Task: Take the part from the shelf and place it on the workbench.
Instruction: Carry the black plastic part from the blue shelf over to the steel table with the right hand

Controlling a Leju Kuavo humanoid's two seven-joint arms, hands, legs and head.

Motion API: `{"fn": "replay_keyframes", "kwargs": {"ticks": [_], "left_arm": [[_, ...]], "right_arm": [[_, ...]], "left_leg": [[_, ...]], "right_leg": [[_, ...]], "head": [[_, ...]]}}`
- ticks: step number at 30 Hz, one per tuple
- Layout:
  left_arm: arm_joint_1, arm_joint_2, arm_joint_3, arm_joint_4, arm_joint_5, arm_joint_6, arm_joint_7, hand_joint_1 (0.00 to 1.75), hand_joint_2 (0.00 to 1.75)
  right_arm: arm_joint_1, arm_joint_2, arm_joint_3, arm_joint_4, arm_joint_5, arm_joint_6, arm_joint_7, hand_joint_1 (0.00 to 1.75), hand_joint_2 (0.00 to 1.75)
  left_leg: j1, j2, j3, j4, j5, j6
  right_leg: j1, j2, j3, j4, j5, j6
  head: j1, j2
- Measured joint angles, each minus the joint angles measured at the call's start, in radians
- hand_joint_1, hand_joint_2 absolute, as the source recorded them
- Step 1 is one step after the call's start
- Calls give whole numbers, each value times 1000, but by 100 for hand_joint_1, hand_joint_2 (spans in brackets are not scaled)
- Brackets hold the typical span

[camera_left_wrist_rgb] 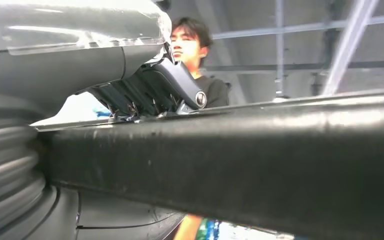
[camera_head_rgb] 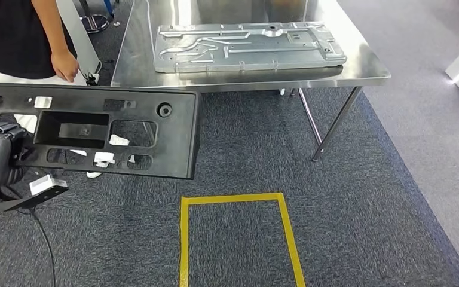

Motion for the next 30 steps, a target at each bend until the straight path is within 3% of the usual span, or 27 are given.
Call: {"fn": "replay_keyframes", "kwargs": {"ticks": [1, 3, 5, 8, 9, 11, 12, 14, 15, 16, 17, 19, 20, 21, 23, 25, 26, 28, 29, 30], "left_arm": [[4, 0, 0, -5, -4, 0, -8, 175, 175], [13, -2, 0, -16, -7, 0, -23, 175, 175], [19, -4, 0, -26, -7, 0, -30, 175, 175], [25, -3, 1, -40, -9, 0, -34, 175, 175], [25, -2, 2, -44, -9, 1, -35, 175, 175], [25, 0, 3, -49, -8, 1, -37, 175, 175], [27, 0, 3, -50, -7, 1, -39, 175, 175], [35, 0, 3, -53, -7, 1, -44, 175, 175], [39, 0, 3, -55, -6, 1, -46, 175, 175], [42, 0, 3, -56, -4, 1, -48, 175, 175], [45, 0, 3, -58, -1, 1, -50, 175, 175], [53, 0, 0, -60, 9, 1, -53, 175, 175], [57, 1, -2, -64, 15, 0, -54, 175, 175], [59, 2, -4, -70, 23, 0, -55, 175, 175], [51, 7, -13, -86, 47, -2, -49, 175, 175], [35, 12, -32, -98, 80, -7, -38, 175, 175], [30, 14, -43, -103, 95, -10, -33, 175, 175], [25, 15, -62, -109, 108, -14, -29, 175, 175], [25, 15, -69, -111, 110, -15, -29, 175, 175], [25, 15, -76, -112, 110, -16, -29, 175, 175]], "right_arm": [[1, 0, 0, 0, -1, 0, 0, 0, 0], [5, -1, 0, 0, -3, -1, 1, 0, 0], [7, -3, 0, 0, -4, -1, 2, 0, 0], [7, -4, 0, 0, -4, -1, 2, 0, 0], [7, -4, 0, 0, -5, -1, 2, 0, 0], [6, -4, 0, 0, -5, -1, 2, 0, 0], [6, -4, 0, 0, -5, 0, 2, 0, 0], [7, -3, 0, 0, -6, -1, 2, 0, 0], [7, -2, 0, 0, -6, -1, 2, 0, 0], [8, -2, 0, 0, -7, -1, 2, 0, 0], [8, -2, 0, 0, -7, -1, 2, 0, 0], [9, -1, 0, 0, -9, -2, 2, 0, 0], [9, -1, 0, 0, -10, -3, 2, 0, 0], [8, 0, 0, 0, -10, -4, 2, 0, 0], [4, 0, 0, 0, -13, -5, 2, 0, 0], [-1, 1, 0, 0, -18, -5, 2, 0, 0], [-2, 1, 0, 0, -19, -5, 2, 0, 0], [-2, 1, 0, 0, -21, -5, 2, 0, 0], [-1, 1, 0, 0, -21, -6, 2, 0, 0], [-1, 1, 0, 0, -21, -6, 2, 0, 0]], "left_leg": [[-3, -1, 18, 0, -13, 0], [-7, -2, 51, -1, -41, -2], [-9, -5, 75, -10, -62, -9], [-8, -6, 94, 8, -44, -27], [-7, -4, 80, 48, -28, -32], [-4, 0, 11, 161, -23, -41], [-2, 0, -35, 214, -45, -46], [4, 1, -109, 257, -125, -55], [8, 1, -133, 244, -155, -59], [11, 2, -145, 211, -157, -63], [14, 4, -152, 161, -114, -66], [15, 13, -161, 62, 41, -63], [13, 16, -162, 37, 105, -57], [10, 18, -161, 29, 133, -48], [9, 14, -147, 32, 129, -30], [11, 13, -131, 20, 121, -17], [11, 12, -123, 15, 115, -12], [10, 11, -105, 11, 98, -6], [9, 10, -94, 11, 89, -5], [8, 9, -83, 11, 79, -5]], "right_leg": [[3, 1, -2, -41, 27, -6], [15, 6, 10, -155, 135, -27], [24, 11, 22, -221, 209, -45], [24, 10, 63, -252, 199, -61], [21, 10, 84, -265, 192, -66], [14, 11, 128, -288, 177, -71], [11, 11, 148, -295, 166, -71], [5, 12, 189, -304, 138, -66], [3, 14, 211, -306, 121, -63], [0, 14, 234, -307, 104, -59], [-1, 15, 256, -307, 85, -54], [-2, 16, 292, -300, 48, -42], [-1, 16, 304, -298, 30, -34], [-1, 16, 314, -292, 18, -26], [-1, 14, 309, -262, 24, -12], [-3, 12, 255, -169, 48, -5], [-4, 11, 214, -111, 39, -3], [-4, 11, 134, -21, -22, 0], [-3, 10, 103, -2, -53, 1], [-3, 10, 83, -6, -64, 0]], "head": [[0, 0], [-1, 0], [0, 0], [0, 0], [0, 0], [0, 0], [0, 0], [0, 0], [0, 0], [0, 0], [0, 0], [0, 0], [0, 0], [0, 0], [0, 0], [0, 0], [1, 0], [1, 0], [1, 0], [1, 0]]}}
